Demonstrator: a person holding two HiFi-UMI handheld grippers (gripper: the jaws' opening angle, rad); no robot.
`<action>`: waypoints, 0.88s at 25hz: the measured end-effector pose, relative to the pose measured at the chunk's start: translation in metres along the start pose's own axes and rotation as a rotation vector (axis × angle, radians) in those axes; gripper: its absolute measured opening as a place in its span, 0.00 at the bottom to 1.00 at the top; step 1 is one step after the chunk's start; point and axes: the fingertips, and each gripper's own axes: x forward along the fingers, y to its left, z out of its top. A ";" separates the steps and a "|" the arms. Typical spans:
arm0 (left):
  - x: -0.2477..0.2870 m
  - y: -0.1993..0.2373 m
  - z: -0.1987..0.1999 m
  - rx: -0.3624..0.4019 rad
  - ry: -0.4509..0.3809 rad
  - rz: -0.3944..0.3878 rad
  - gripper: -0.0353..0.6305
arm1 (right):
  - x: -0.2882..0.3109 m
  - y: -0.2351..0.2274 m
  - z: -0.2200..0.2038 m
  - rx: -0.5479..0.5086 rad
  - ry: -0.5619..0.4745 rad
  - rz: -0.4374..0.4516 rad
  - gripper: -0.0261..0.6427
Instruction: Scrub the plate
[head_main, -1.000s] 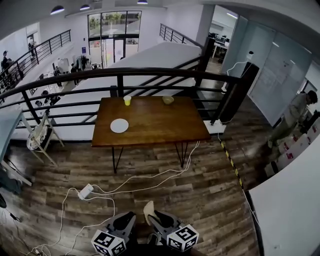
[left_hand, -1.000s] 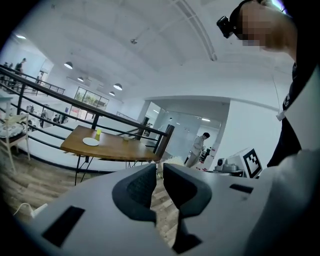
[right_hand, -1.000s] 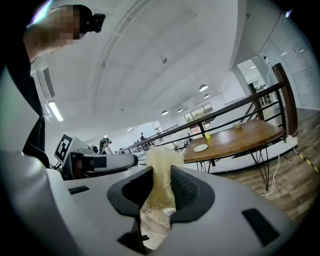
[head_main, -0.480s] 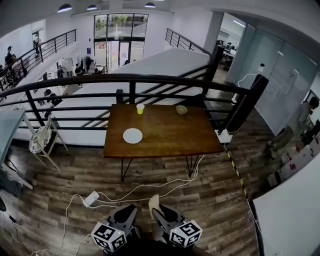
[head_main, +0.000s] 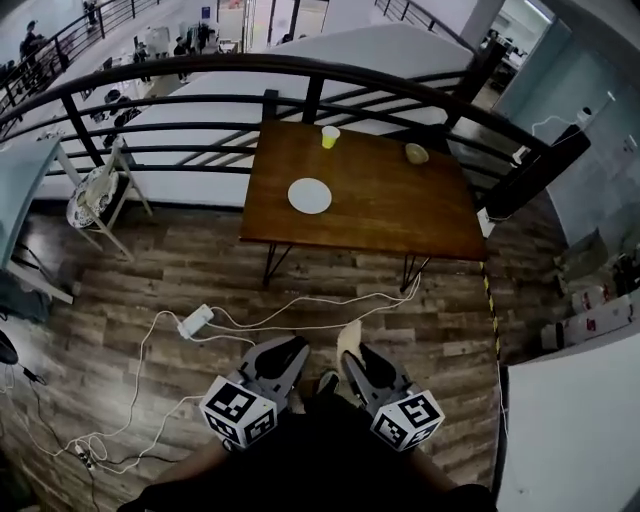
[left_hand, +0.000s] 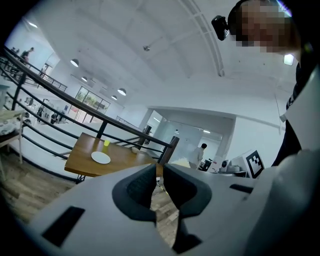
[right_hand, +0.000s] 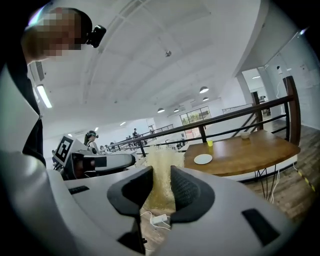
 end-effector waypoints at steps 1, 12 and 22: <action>0.002 0.007 -0.001 -0.012 0.005 0.005 0.13 | 0.006 -0.001 -0.001 0.007 0.010 0.003 0.22; 0.022 0.057 0.022 -0.032 0.002 0.109 0.13 | 0.068 -0.020 0.020 0.020 0.039 0.093 0.22; 0.122 0.098 0.047 -0.053 0.021 0.158 0.13 | 0.121 -0.114 0.058 0.078 0.047 0.126 0.22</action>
